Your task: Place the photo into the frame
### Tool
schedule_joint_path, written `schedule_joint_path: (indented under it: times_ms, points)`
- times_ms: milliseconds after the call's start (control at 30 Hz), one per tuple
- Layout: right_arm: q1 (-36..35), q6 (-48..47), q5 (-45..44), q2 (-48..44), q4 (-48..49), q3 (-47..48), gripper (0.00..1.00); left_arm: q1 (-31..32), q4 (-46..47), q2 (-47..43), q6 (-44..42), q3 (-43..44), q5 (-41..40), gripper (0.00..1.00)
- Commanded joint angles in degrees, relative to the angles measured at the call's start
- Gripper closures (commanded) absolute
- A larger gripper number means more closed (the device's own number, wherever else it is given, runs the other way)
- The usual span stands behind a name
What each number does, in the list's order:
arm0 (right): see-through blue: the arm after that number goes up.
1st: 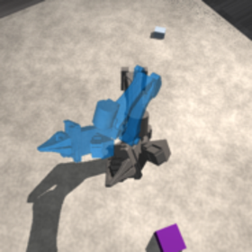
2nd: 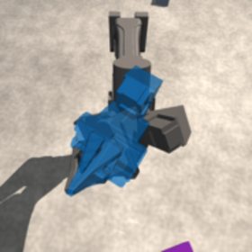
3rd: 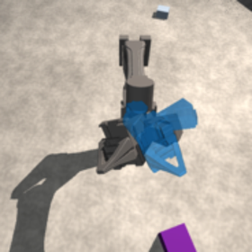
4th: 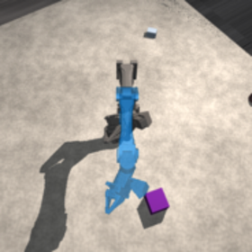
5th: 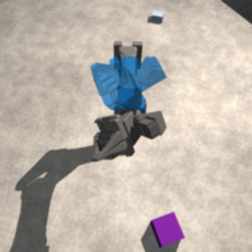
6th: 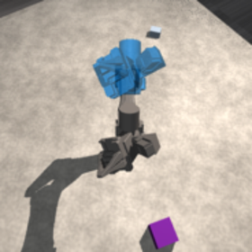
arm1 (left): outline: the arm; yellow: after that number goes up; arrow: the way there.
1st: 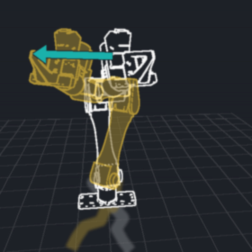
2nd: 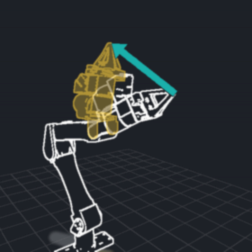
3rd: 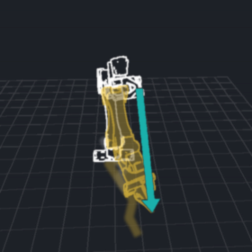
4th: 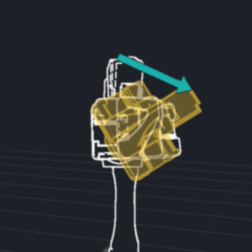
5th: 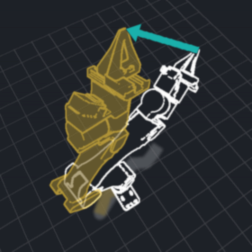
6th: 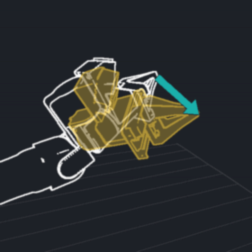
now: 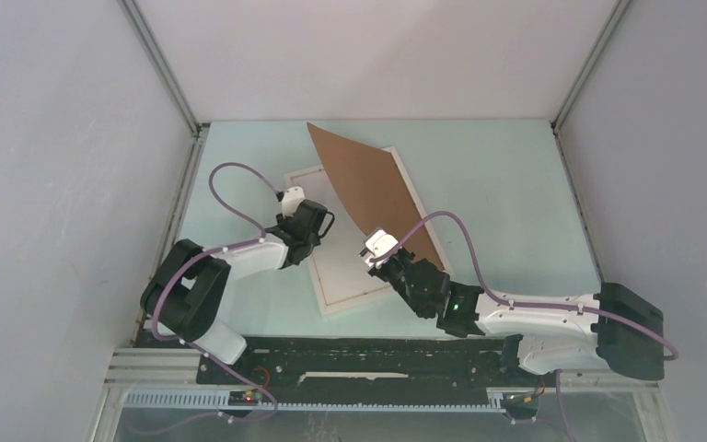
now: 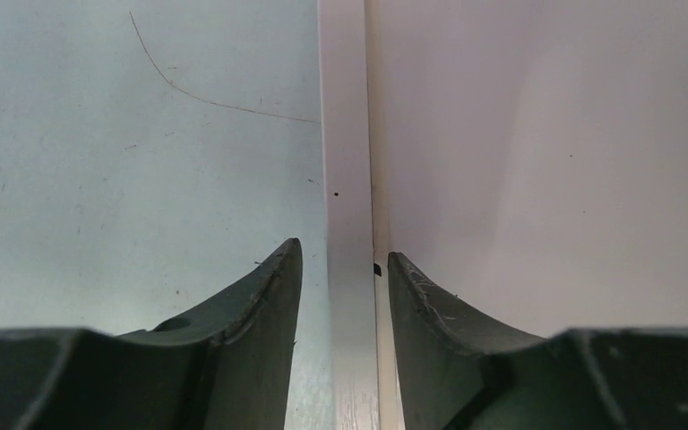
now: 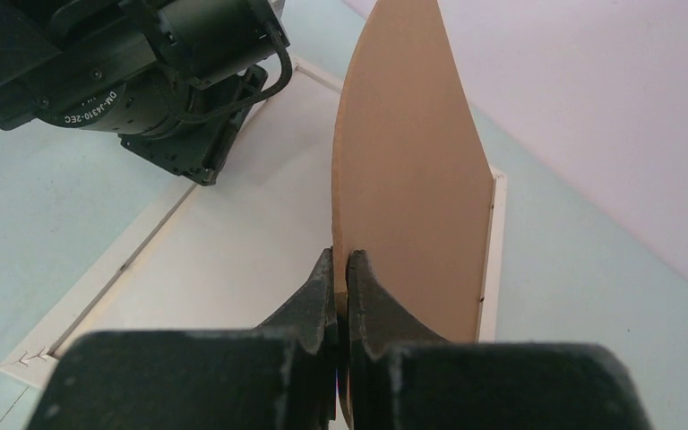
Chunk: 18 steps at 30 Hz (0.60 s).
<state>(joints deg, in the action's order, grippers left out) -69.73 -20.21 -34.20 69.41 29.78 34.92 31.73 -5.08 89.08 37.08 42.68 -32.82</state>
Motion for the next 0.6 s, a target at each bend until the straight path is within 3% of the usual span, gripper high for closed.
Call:
schedule_joint_path:
  times_ms: [0,233,267,333,433,567]
  points:
    - [0.6,12.6,4.0,0.6,-4.1,-2.5,1.00,0.4,1.2,0.1,0.3,1.8,-2.1,0.55]
    - [0.5,12.6,4.0,0.6,-3.9,-2.7,1.00,0.3,0.4,0.6,0.7,2.2,-2.7,0.71]
    - [0.6,12.6,4.0,0.6,-3.9,-2.7,1.00,0.3,0.5,0.6,0.9,2.2,-2.7,0.77]
    - [0.5,12.6,4.0,0.7,-4.0,-2.7,1.00,-0.1,2.2,0.5,1.5,1.3,-2.1,0.98]
    - [0.6,12.5,3.9,0.6,-4.1,-2.6,1.00,-1.5,6.4,0.1,2.9,-1.0,1.2,1.00]
    - [0.5,12.4,3.7,0.4,-4.2,-2.7,1.00,-1.0,10.3,-3.6,4.0,-4.8,-1.3,1.00]
